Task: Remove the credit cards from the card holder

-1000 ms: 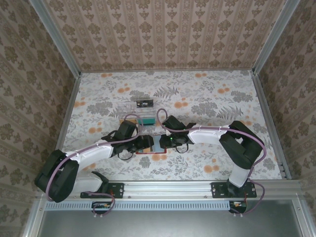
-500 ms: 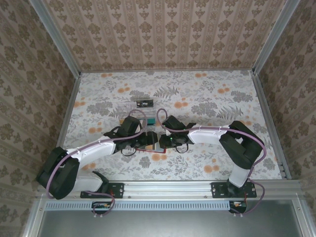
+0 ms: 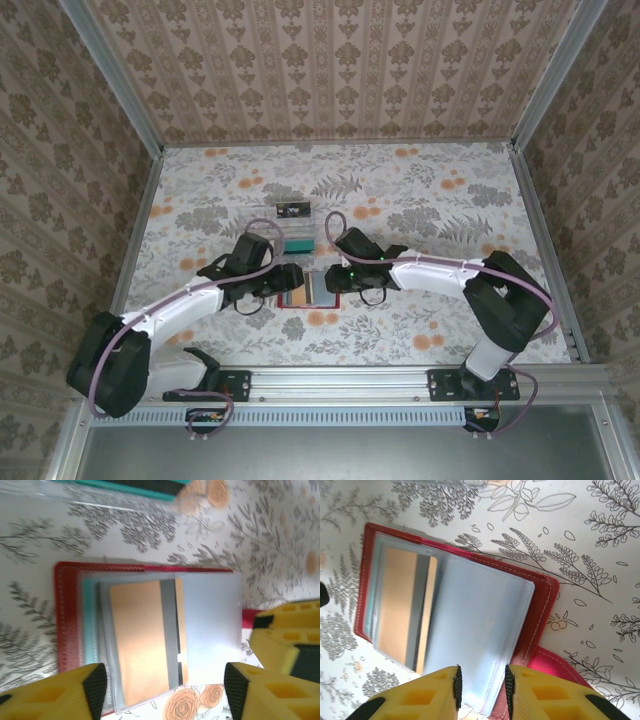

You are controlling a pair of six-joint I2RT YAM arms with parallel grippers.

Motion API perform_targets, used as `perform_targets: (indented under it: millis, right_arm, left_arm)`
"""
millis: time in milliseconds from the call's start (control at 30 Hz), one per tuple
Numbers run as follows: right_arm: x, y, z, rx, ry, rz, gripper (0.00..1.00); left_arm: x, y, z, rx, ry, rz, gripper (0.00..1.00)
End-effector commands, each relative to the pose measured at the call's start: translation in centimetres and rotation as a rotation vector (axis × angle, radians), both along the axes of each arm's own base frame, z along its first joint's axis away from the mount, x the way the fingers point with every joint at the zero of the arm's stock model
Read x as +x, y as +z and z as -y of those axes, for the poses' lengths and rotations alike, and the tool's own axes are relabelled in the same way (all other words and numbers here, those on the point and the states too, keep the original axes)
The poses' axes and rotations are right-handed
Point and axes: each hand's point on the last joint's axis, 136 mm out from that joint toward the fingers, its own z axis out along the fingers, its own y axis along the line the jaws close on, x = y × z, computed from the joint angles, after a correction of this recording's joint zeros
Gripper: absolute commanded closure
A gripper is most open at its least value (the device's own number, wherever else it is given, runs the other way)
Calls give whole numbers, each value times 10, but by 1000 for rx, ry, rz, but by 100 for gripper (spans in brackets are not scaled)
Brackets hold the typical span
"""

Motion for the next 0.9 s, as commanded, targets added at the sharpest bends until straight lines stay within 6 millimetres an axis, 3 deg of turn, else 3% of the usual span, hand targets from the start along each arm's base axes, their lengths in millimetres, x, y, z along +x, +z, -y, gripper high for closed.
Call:
perform_targets:
  millis: [0,100,200,533,867]
  right_arm:
    - [7,23,-10,64,-25,20,67]
    - [7,26,-24,111,1,-2,69]
    - [7,21,-35,145,17,-37,71]
    - [8,-6,-56,245,12,-177,76]
    - [6,-21,-62,270,9,-239,76]
  left_arm:
    - [-6,-10,-7,15,-18,-30,48]
    - [-5,-15,-2,-8,-29,-47,73]
    - [-3,-21,3,-17,-34,-69,89]
    - [-16,-48,-13,56,10,-148,93]
    - [-20,-54,-19,78,25,-164,97]
